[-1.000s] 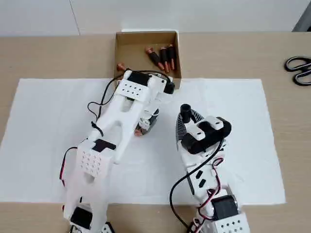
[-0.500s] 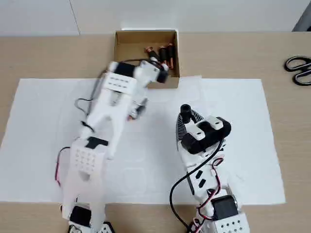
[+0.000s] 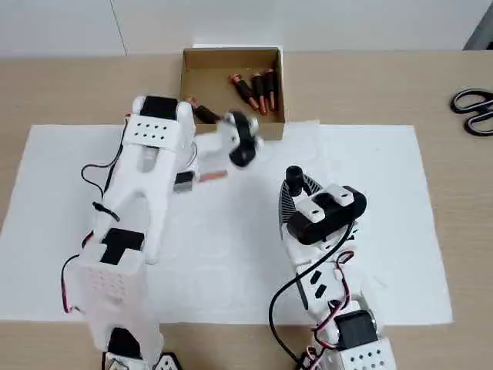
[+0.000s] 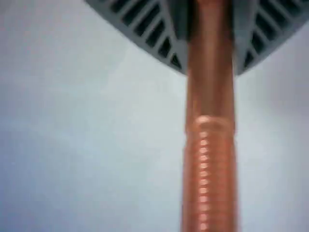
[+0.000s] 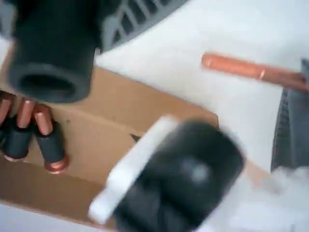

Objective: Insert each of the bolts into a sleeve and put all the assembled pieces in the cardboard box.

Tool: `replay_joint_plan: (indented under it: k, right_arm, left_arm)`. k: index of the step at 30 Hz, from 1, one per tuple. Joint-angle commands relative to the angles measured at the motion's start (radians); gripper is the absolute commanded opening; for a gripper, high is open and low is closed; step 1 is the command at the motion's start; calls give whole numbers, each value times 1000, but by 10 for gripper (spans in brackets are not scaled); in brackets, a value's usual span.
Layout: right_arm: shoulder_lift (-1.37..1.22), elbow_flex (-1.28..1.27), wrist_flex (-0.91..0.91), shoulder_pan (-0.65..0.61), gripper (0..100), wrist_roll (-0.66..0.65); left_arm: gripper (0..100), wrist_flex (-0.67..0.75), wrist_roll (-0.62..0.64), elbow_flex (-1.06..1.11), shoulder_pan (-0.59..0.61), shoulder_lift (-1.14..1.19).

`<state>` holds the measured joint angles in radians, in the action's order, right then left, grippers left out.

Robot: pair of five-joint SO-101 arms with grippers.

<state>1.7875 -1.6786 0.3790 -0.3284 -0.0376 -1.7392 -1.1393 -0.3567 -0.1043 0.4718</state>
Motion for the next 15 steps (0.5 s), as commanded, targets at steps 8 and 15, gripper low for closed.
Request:
replay_joint_plan:
  k: [8, 15]
  right_arm:
    - [24, -3, 5, 12, 4, -6]
    - [24, -3, 5, 12, 4, -8]
  left_arm:
    - [6, -3, -394, 79, -3, -63]
    - [7, 161, -327, 79, -6, -63]
